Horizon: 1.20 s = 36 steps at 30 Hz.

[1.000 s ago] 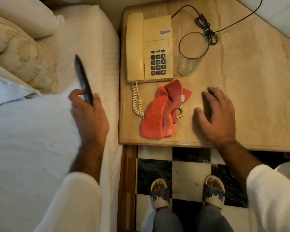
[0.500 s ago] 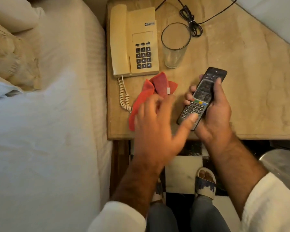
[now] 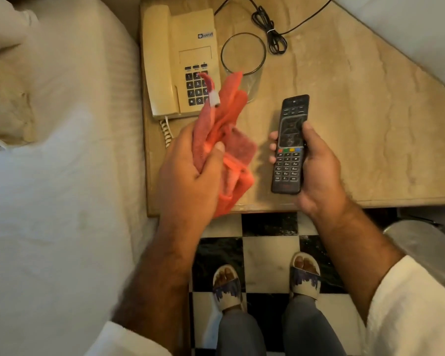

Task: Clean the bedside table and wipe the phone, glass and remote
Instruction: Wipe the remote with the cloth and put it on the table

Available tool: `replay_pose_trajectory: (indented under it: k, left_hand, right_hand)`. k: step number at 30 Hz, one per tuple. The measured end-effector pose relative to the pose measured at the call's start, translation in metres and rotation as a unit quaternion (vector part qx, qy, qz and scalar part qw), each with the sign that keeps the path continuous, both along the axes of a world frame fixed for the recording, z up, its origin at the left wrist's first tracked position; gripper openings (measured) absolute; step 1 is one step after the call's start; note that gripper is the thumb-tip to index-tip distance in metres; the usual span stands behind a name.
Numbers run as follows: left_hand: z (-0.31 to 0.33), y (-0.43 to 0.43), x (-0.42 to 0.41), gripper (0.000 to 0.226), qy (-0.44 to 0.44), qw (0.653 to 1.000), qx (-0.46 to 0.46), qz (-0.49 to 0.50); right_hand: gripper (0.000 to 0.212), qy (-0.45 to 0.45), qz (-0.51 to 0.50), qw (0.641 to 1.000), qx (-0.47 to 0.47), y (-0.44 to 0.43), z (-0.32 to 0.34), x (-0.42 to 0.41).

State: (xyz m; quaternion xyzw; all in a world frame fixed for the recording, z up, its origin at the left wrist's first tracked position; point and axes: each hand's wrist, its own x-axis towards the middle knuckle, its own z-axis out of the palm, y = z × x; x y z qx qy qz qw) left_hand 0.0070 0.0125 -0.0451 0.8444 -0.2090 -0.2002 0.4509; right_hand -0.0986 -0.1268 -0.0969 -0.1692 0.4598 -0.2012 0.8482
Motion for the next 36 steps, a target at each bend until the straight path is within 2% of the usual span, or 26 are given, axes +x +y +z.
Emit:
replay_pose_trajectory:
  k: [2,4,6,9,12,14,18,20,24,27,30,33,36]
  left_hand:
    - [0.009,-0.021,-0.015,0.04,-0.008,1.0,-0.028,-0.009]
    - [0.005,-0.046,-0.021,0.045,-0.054,0.997,0.035,-0.044]
    - [0.001,-0.058,-0.028,0.047,-0.089,0.989,0.1,-0.069]
    - [0.004,-0.038,-0.06,0.045,-0.067,0.99,0.082,-0.093]
    - [0.009,-0.009,-0.09,0.051,-0.073,0.991,0.064,-0.094]
    - [0.001,-0.012,-0.075,0.05,-0.086,0.991,0.083,-0.065]
    - [-0.016,-0.058,-0.021,0.041,-0.096,0.981,0.153,-0.074]
    - [-0.02,-0.068,-0.018,0.041,-0.088,0.979,0.154,-0.101]
    - [-0.009,-0.024,-0.054,0.035,-0.015,0.986,0.133,-0.103]
    - [0.005,0.015,-0.087,0.031,0.019,0.987,0.105,-0.12]
    - [0.004,0.016,-0.094,0.036,-0.024,0.987,0.106,-0.117]
    - [-0.007,-0.015,-0.066,0.027,-0.051,0.988,0.123,-0.084]
    - [-0.016,-0.042,-0.052,0.024,-0.065,0.983,0.14,-0.098]
  right_hand:
    - [0.057,-0.008,0.054,0.998,0.01,0.021,0.014,0.005]
    - [0.055,-0.028,0.072,0.997,0.013,0.041,0.026,0.011]
    - [0.05,-0.047,0.041,0.997,0.043,0.047,0.029,0.015]
    - [0.036,-0.075,0.0,0.992,0.101,0.024,0.028,0.015]
    - [0.027,-0.076,0.03,0.989,0.126,0.017,0.03,0.012]
    - [0.023,-0.064,0.04,0.99,0.121,0.039,0.027,0.004]
    - [0.039,-0.081,0.037,0.989,0.114,0.08,0.023,-0.011]
    - [0.047,-0.075,0.031,0.991,0.102,0.073,0.02,-0.009]
    - [0.052,-0.027,0.016,0.997,0.068,0.034,0.016,0.0]
    - [0.043,-0.009,0.014,0.992,0.125,0.02,0.009,-0.004]
    - [0.037,0.002,0.027,0.988,0.149,0.036,0.008,-0.009]
    - [0.027,-0.031,-0.003,0.992,0.126,0.051,0.012,-0.008]
    - [0.041,-0.064,-0.016,0.996,0.068,0.041,0.016,-0.004]
